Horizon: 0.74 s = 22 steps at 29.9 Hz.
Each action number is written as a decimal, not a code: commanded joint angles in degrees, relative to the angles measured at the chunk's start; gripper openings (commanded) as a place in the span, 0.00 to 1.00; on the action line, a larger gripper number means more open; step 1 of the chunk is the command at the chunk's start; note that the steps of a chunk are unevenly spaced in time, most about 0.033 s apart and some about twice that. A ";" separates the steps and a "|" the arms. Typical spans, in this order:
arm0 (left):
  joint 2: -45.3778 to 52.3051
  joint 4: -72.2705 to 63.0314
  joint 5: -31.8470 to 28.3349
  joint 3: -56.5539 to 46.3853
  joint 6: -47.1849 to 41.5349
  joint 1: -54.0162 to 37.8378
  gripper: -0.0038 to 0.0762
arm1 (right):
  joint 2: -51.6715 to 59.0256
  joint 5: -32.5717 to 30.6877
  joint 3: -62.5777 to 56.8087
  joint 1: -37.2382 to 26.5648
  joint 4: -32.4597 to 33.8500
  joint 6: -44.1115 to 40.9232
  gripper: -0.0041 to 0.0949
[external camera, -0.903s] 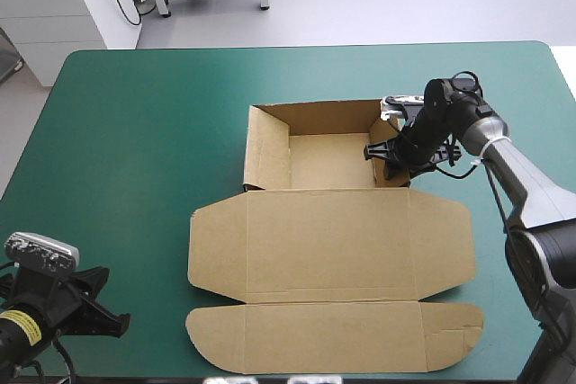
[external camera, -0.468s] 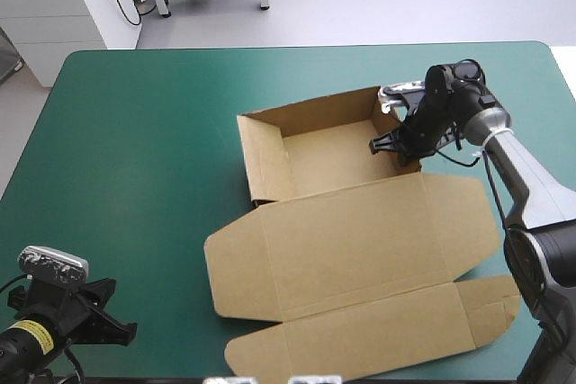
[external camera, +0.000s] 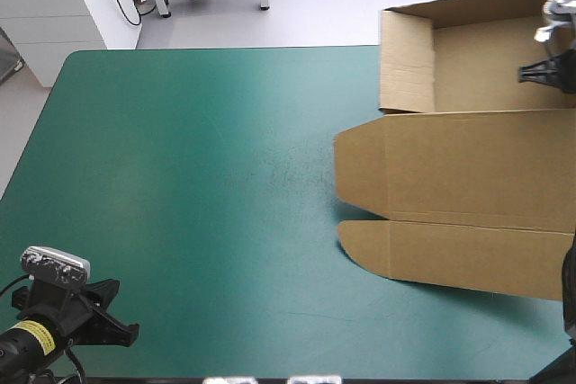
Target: Fold the box
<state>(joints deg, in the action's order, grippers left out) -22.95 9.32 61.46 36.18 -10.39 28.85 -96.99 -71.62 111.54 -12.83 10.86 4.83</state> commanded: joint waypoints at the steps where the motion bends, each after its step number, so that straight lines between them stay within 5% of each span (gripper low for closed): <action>1: -0.52 0.16 -3.38 1.24 -0.23 0.30 0.04 | 0.20 3.60 1.77 -8.06 -3.78 -0.39 0.02; 7: -0.52 0.16 -3.43 1.24 -0.31 0.30 0.04 | -6.62 4.38 1.77 -14.44 -9.97 0.76 0.02; 17: -0.52 0.02 -3.32 1.24 -0.31 0.30 0.04 | -16.05 4.01 1.77 -14.54 -9.59 1.77 0.04; 22: -0.52 0.14 -3.32 1.24 -0.31 0.30 0.04 | -18.51 2.80 1.77 -14.54 -11.83 4.40 0.23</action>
<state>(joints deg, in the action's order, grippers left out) -22.95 9.21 61.33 36.18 -10.39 28.85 -118.04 -69.52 111.54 -27.03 0.00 7.44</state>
